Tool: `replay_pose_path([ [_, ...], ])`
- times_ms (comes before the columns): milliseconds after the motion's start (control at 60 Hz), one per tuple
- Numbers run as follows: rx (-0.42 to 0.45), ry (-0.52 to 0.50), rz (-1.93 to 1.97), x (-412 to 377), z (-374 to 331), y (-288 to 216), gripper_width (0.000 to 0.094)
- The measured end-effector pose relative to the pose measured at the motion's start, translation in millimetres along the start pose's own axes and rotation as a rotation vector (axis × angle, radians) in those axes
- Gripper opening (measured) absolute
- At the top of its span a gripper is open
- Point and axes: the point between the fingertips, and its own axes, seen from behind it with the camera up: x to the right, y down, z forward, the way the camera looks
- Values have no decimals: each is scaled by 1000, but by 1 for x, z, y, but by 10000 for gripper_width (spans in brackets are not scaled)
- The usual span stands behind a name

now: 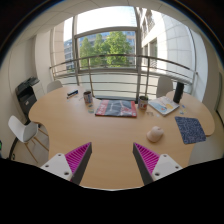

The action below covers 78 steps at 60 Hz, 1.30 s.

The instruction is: Arrange mouse

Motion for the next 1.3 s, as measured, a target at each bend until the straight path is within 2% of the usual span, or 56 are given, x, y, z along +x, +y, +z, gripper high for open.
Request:
replay_pose_path([
  [133, -40, 27, 23, 27, 16, 31, 848],
  [333, -106, 90, 46, 156, 84, 76, 849],
  [550, -50, 103, 68, 227, 165, 61, 850],
  [733, -79, 44, 112, 234, 228, 58, 850],
  [783, -45, 52, 95, 239, 238, 42, 848],
  [900, -47, 11, 100, 230, 258, 31, 844],
  [950, -44, 20, 84, 231, 265, 26, 811],
  [983, -41, 32, 67, 233, 272, 26, 757],
  [1050, -39, 78, 18, 244, 278, 24, 566],
  [1217, -19, 55, -28, 243, 278, 20, 440],
  [1300, -24, 36, -42, 240, 277, 19, 405],
])
